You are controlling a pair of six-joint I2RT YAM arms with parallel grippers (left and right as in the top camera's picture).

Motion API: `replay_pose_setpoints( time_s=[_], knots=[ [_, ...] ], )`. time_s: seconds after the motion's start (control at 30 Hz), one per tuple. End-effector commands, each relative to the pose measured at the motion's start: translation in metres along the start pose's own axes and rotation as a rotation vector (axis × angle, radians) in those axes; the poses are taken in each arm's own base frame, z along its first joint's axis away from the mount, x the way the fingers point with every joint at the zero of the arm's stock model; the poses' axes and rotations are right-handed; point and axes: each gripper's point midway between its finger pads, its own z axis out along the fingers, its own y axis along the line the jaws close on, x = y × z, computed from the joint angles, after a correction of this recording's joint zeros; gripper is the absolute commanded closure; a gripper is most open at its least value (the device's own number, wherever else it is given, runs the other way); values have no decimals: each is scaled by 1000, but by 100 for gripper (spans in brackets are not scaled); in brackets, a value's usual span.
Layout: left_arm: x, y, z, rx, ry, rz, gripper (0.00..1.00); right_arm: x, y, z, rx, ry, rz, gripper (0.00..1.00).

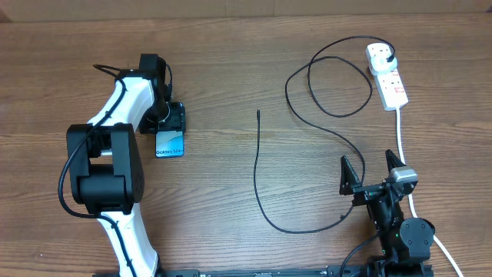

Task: Plug charger to phone and switch on socket
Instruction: 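Lift the phone upright with the left gripper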

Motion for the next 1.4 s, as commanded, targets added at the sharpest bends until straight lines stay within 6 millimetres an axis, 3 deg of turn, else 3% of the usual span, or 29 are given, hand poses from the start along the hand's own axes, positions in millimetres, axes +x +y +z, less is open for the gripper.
replay_pose_setpoints(
  time_s=[0.0, 0.57, 0.67, 0.77, 1.37],
  knots=[
    [11, 6, 11, -24, 39, -7, 30, 2, -1, 0, 5, -2, -1, 0],
    [13, 6, 11, -25, 46, -10, 39, 2, -1, 0, 5, -2, -1, 0],
    [13, 6, 11, -25, 46, -10, 48, 2, -1, 0, 5, -2, -1, 0],
    [13, 6, 11, -25, 46, -10, 51, 2, -1, 0, 5, -2, -1, 0],
    [12, 6, 10, -26, 46, -10, 52, 2, -1, 0, 5, -2, -1, 0]
  ],
)
